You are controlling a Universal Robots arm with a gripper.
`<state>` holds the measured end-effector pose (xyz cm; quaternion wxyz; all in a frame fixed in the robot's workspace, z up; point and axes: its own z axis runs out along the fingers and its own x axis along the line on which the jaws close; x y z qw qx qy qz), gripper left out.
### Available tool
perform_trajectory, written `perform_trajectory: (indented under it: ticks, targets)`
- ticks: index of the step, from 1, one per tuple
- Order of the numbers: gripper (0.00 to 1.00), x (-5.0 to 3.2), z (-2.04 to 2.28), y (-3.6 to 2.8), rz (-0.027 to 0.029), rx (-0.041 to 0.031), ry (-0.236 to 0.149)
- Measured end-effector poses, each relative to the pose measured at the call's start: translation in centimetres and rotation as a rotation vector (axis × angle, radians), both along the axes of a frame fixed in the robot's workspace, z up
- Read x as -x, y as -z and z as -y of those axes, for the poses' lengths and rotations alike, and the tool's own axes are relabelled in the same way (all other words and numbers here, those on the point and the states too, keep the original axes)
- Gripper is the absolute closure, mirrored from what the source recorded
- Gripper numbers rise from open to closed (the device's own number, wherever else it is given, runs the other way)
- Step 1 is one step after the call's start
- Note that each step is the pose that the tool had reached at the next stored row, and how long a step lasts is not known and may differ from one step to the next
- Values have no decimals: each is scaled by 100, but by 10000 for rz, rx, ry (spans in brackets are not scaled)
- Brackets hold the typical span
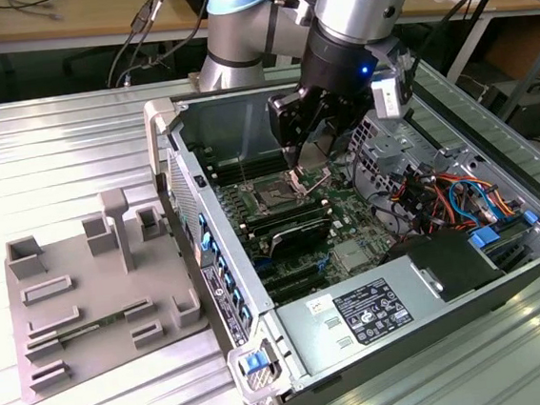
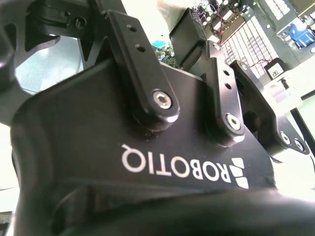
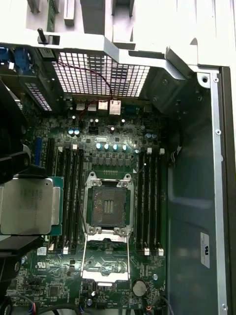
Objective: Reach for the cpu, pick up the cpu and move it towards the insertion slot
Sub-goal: 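Pick up the cpu and move it towards the insertion slot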
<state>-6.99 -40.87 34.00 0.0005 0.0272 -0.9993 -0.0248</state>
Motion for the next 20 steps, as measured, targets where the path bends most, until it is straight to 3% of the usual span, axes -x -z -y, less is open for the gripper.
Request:
perform_trajectory:
  ticks: [20]
  targets:
    - [45,-133,-23,65,0,-3,0]
